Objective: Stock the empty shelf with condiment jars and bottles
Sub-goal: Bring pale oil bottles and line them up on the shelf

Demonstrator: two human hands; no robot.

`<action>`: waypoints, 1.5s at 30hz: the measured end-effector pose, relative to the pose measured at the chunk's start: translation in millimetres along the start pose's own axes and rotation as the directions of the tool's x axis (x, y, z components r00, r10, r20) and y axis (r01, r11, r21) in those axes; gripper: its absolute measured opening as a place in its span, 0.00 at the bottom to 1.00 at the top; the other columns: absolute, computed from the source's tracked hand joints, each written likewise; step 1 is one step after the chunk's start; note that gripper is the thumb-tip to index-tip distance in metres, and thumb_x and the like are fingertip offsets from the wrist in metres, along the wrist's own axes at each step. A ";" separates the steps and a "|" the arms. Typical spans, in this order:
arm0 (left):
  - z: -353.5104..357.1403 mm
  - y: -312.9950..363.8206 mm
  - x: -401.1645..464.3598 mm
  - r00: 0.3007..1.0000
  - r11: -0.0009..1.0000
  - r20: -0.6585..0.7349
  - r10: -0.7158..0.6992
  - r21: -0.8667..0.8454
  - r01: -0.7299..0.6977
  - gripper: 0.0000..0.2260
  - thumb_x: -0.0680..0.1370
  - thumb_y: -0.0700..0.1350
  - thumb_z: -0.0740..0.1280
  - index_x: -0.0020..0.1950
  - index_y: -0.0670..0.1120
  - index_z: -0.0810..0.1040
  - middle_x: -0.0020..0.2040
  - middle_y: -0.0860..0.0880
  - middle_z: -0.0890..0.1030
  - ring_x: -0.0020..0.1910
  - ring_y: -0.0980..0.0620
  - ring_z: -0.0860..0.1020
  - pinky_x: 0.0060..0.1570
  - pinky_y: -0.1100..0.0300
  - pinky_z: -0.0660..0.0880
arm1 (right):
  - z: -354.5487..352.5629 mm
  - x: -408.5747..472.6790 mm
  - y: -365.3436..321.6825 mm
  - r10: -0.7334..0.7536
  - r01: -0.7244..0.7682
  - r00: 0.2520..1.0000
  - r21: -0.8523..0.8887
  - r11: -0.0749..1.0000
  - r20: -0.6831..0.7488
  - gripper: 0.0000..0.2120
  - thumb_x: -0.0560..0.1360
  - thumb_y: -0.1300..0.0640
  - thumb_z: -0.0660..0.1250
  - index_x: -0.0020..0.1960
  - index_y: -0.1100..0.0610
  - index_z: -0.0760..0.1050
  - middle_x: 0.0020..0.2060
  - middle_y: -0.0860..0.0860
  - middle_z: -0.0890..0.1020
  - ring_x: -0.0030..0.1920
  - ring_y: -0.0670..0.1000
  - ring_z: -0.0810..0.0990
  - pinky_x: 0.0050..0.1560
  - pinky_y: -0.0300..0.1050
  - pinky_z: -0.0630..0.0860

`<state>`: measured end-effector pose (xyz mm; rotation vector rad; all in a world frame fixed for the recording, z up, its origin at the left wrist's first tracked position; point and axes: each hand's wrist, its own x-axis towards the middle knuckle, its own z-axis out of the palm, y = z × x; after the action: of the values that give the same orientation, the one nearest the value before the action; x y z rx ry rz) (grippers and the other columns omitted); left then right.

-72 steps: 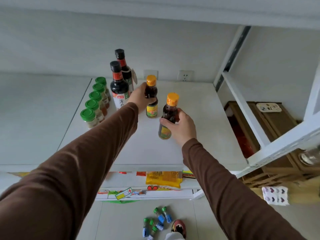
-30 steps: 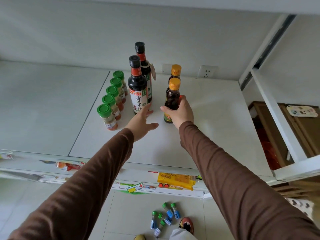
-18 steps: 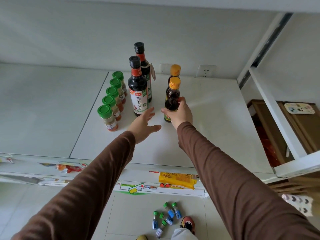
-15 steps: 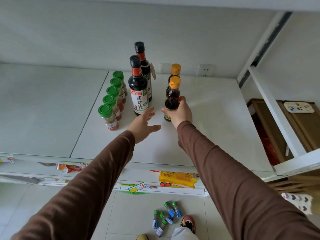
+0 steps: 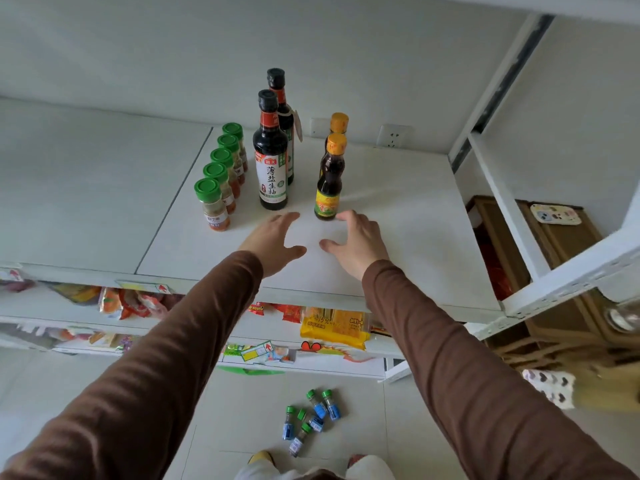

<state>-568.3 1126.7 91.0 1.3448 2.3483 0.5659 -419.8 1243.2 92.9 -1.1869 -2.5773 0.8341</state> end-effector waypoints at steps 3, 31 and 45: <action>8.9 10.1 -34.3 0.997 0.993 -0.038 -0.064 0.095 0.067 0.34 0.77 0.53 0.70 0.79 0.49 0.60 0.75 0.45 0.67 0.72 0.45 0.67 0.70 0.51 0.66 | -5.5 -26.5 2.6 -0.138 0.146 0.987 -0.098 0.985 0.081 0.28 0.75 0.45 0.69 0.71 0.52 0.66 0.68 0.52 0.71 0.68 0.55 0.66 0.66 0.50 0.68; 116.6 54.3 -717.3 0.455 0.517 -0.428 -0.781 -0.034 0.855 0.39 0.72 0.58 0.73 0.78 0.50 0.59 0.76 0.49 0.65 0.72 0.46 0.66 0.70 0.51 0.66 | 126.8 -554.6 -118.3 -0.800 0.924 0.243 0.120 0.363 0.549 0.38 0.72 0.43 0.72 0.77 0.49 0.59 0.74 0.50 0.65 0.73 0.56 0.62 0.73 0.54 0.64; 104.3 -23.1 -918.8 0.210 0.385 -0.513 -0.832 -0.261 0.885 0.38 0.73 0.56 0.73 0.78 0.51 0.59 0.75 0.49 0.66 0.71 0.48 0.68 0.68 0.51 0.69 | 232.4 -720.6 -240.3 -0.857 0.849 0.178 0.365 0.382 0.484 0.35 0.74 0.48 0.72 0.75 0.53 0.62 0.69 0.53 0.72 0.69 0.54 0.69 0.71 0.50 0.66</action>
<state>-97.6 330.6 101.2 -0.4499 3.0969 0.5012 -185.1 484.4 82.7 0.8627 -2.9686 0.9643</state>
